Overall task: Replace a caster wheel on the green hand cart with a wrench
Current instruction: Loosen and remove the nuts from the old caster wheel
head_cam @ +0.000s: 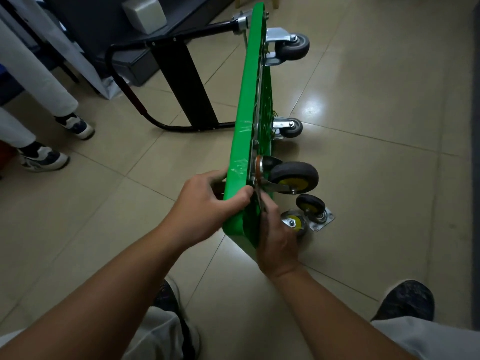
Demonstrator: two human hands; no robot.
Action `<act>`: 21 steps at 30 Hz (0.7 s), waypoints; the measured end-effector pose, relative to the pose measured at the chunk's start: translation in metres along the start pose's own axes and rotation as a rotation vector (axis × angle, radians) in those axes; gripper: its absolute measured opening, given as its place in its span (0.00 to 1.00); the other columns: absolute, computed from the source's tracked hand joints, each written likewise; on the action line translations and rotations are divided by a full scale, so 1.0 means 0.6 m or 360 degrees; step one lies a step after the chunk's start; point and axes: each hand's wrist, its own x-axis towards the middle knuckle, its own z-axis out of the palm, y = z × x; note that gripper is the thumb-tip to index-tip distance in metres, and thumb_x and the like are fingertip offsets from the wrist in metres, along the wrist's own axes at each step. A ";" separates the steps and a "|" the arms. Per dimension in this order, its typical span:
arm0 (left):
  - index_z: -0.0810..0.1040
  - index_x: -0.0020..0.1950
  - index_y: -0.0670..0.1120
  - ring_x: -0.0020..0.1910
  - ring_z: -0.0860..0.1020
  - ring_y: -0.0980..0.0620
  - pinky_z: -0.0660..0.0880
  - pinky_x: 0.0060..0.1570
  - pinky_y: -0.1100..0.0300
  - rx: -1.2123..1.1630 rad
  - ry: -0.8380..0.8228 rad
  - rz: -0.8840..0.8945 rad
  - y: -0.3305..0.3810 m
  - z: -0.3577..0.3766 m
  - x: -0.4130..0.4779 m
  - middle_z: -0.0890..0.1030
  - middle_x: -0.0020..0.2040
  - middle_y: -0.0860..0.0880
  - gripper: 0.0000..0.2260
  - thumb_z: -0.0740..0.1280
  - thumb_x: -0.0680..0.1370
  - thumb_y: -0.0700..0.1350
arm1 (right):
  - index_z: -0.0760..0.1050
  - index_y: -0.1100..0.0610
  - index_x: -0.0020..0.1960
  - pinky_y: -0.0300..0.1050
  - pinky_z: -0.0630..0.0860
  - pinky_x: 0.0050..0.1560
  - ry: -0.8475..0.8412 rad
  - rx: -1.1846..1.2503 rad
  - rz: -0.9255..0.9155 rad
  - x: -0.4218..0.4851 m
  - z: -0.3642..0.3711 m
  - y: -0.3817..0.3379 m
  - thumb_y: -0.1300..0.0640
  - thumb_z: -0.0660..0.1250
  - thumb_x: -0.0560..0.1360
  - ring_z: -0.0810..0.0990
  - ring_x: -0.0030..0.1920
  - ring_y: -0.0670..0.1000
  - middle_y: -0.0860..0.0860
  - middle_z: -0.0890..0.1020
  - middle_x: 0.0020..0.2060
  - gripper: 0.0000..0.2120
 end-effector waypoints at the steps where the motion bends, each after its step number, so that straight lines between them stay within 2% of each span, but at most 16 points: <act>1: 0.78 0.58 0.56 0.48 0.85 0.60 0.82 0.43 0.63 -0.0025 0.0007 -0.0013 -0.001 -0.005 0.005 0.85 0.49 0.56 0.10 0.71 0.78 0.48 | 0.56 0.45 0.76 0.54 0.82 0.43 -0.0007 0.0015 -0.0018 0.007 0.007 0.003 0.38 0.41 0.83 0.84 0.51 0.63 0.57 0.83 0.59 0.24; 4: 0.81 0.54 0.56 0.47 0.86 0.55 0.83 0.44 0.61 -0.0103 0.0030 -0.0030 -0.003 -0.016 0.020 0.87 0.48 0.54 0.07 0.71 0.79 0.45 | 0.56 0.48 0.76 0.52 0.80 0.41 0.0009 -0.0037 -0.0108 0.032 0.026 0.013 0.48 0.51 0.85 0.84 0.49 0.64 0.58 0.83 0.58 0.20; 7: 0.81 0.53 0.57 0.47 0.86 0.55 0.82 0.43 0.62 -0.0101 0.0031 -0.0005 -0.004 -0.021 0.028 0.87 0.48 0.55 0.07 0.70 0.80 0.45 | 0.59 0.51 0.75 0.52 0.80 0.39 0.0038 -0.0107 -0.0152 0.052 0.041 0.033 0.57 0.61 0.83 0.84 0.46 0.64 0.58 0.84 0.57 0.23; 9: 0.81 0.53 0.57 0.47 0.86 0.56 0.81 0.42 0.64 -0.0081 0.0028 0.0009 -0.005 -0.022 0.031 0.87 0.47 0.56 0.06 0.70 0.80 0.45 | 0.60 0.54 0.74 0.53 0.81 0.37 0.0042 -0.0234 -0.0229 0.057 0.047 0.046 0.60 0.66 0.81 0.84 0.44 0.63 0.56 0.81 0.60 0.25; 11: 0.82 0.54 0.56 0.47 0.86 0.55 0.82 0.42 0.63 -0.0080 0.0031 0.0012 -0.007 -0.021 0.031 0.87 0.47 0.56 0.06 0.70 0.80 0.46 | 0.60 0.53 0.73 0.51 0.79 0.33 0.0081 -0.0222 -0.0233 0.060 0.048 0.044 0.56 0.61 0.82 0.83 0.41 0.65 0.57 0.82 0.58 0.21; 13: 0.81 0.55 0.58 0.47 0.86 0.55 0.82 0.42 0.62 -0.0090 0.0057 0.0037 -0.006 -0.019 0.031 0.87 0.47 0.56 0.08 0.71 0.79 0.46 | 0.60 0.52 0.71 0.49 0.75 0.29 0.0069 -0.0183 -0.0177 0.061 0.038 0.028 0.51 0.55 0.82 0.83 0.36 0.66 0.60 0.85 0.49 0.18; 15: 0.80 0.55 0.59 0.45 0.86 0.57 0.81 0.40 0.65 -0.0116 0.0082 0.0048 -0.005 -0.019 0.033 0.87 0.45 0.59 0.10 0.71 0.79 0.44 | 0.62 0.53 0.70 0.44 0.71 0.25 0.0010 -0.0341 -0.0152 0.059 0.022 0.018 0.51 0.54 0.81 0.82 0.31 0.63 0.58 0.86 0.40 0.18; 17: 0.79 0.60 0.55 0.44 0.86 0.58 0.80 0.38 0.66 -0.0128 0.0075 0.0022 -0.003 -0.020 0.034 0.87 0.44 0.56 0.12 0.72 0.79 0.44 | 0.64 0.53 0.69 0.43 0.68 0.23 -0.0066 -0.0651 -0.0122 0.048 -0.010 0.012 0.50 0.53 0.81 0.81 0.28 0.59 0.54 0.84 0.33 0.18; 19: 0.77 0.67 0.53 0.45 0.86 0.57 0.82 0.39 0.64 -0.0060 0.0059 0.0019 0.000 -0.021 0.033 0.86 0.49 0.52 0.17 0.72 0.79 0.46 | 0.59 0.47 0.72 0.47 0.73 0.31 -0.0420 -0.0769 0.0049 0.025 -0.055 0.000 0.48 0.48 0.84 0.83 0.36 0.59 0.54 0.84 0.38 0.17; 21: 0.71 0.72 0.59 0.45 0.86 0.56 0.83 0.42 0.60 0.0021 0.0062 0.0052 0.002 -0.021 0.034 0.86 0.51 0.52 0.23 0.72 0.78 0.47 | 0.57 0.42 0.71 0.50 0.74 0.40 -0.0746 -0.0579 0.0299 -0.002 -0.096 -0.019 0.49 0.48 0.85 0.82 0.42 0.58 0.53 0.83 0.42 0.15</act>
